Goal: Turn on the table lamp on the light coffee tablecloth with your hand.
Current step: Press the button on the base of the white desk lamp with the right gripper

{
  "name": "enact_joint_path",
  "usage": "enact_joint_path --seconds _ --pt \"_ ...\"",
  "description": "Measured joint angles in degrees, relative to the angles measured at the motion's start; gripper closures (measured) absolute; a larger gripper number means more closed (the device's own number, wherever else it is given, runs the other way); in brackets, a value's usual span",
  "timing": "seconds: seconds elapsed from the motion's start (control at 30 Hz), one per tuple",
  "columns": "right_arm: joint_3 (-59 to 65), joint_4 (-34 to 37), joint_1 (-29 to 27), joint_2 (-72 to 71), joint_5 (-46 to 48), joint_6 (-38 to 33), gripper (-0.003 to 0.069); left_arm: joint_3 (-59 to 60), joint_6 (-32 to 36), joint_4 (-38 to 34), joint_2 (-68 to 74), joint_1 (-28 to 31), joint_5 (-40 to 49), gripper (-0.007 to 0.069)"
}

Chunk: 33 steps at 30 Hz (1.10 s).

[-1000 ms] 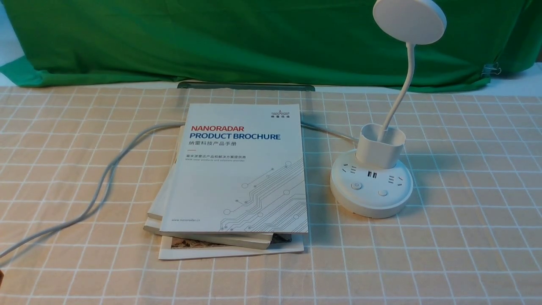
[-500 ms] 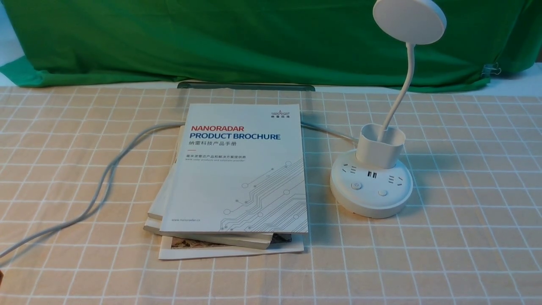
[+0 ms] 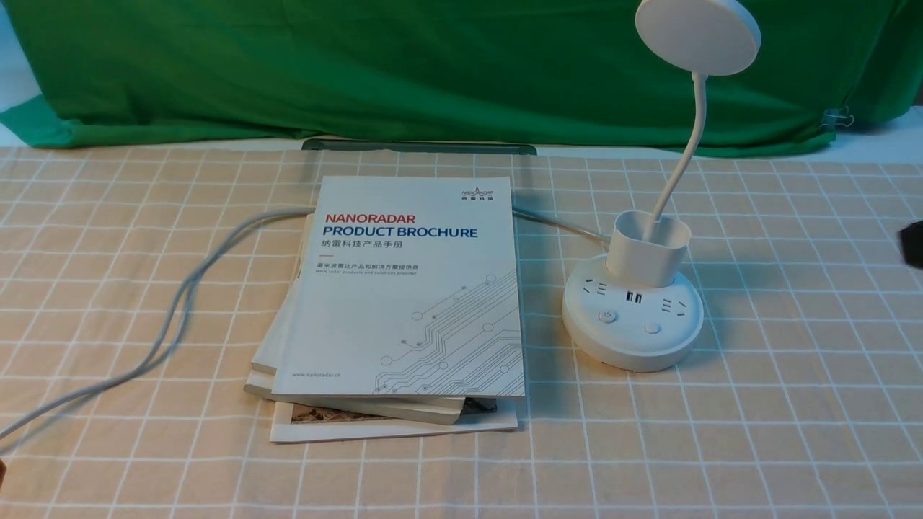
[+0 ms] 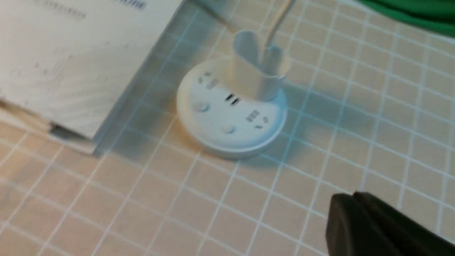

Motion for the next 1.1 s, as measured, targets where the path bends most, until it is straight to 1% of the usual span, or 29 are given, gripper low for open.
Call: enact_joint_path --seconds 0.13,0.27,0.3,0.37,0.53,0.67,0.7,0.8,0.93,1.1 --pt "-1.17 -4.62 7.93 9.86 1.78 3.30 0.0630 0.00 0.00 0.00 0.00 0.00 0.00 0.0603" --pt "-1.57 -5.99 11.72 18.64 -1.77 6.23 0.0630 0.00 0.00 0.00 0.00 0.00 0.00 0.0603" --pt "-1.57 -5.98 11.72 18.65 -1.77 6.23 0.0630 0.00 0.00 0.00 0.00 0.00 0.00 0.0603" --pt "-1.63 -6.05 12.35 23.73 -6.14 7.55 0.0629 0.00 0.00 0.00 0.00 0.00 0.00 0.0603" --pt "-1.63 -6.25 12.35 30.11 -11.61 8.06 0.0629 0.00 0.00 0.00 0.00 0.00 0.00 0.0603" --pt "-1.63 -6.25 12.35 33.09 -15.30 8.11 0.0629 0.00 0.00 0.00 0.00 0.00 0.00 0.0603" --pt "-1.63 -6.26 12.35 34.80 -18.28 8.11 0.0629 0.00 0.00 0.00 0.00 0.00 0.00 0.0603" --pt "-1.63 -6.43 12.29 36.60 -21.54 8.11 0.0629 0.00 0.00 0.00 0.00 0.00 0.00 0.0603" --pt "-1.63 -6.50 10.67 39.79 -26.32 8.11 0.0629 0.00 0.00 0.00 0.00 0.00 0.00 0.0603" --pt "-1.63 -6.68 8.76 42.13 -28.85 8.11 0.0629 0.00 0.00 0.00 0.00 0.00 0.00 0.0603"
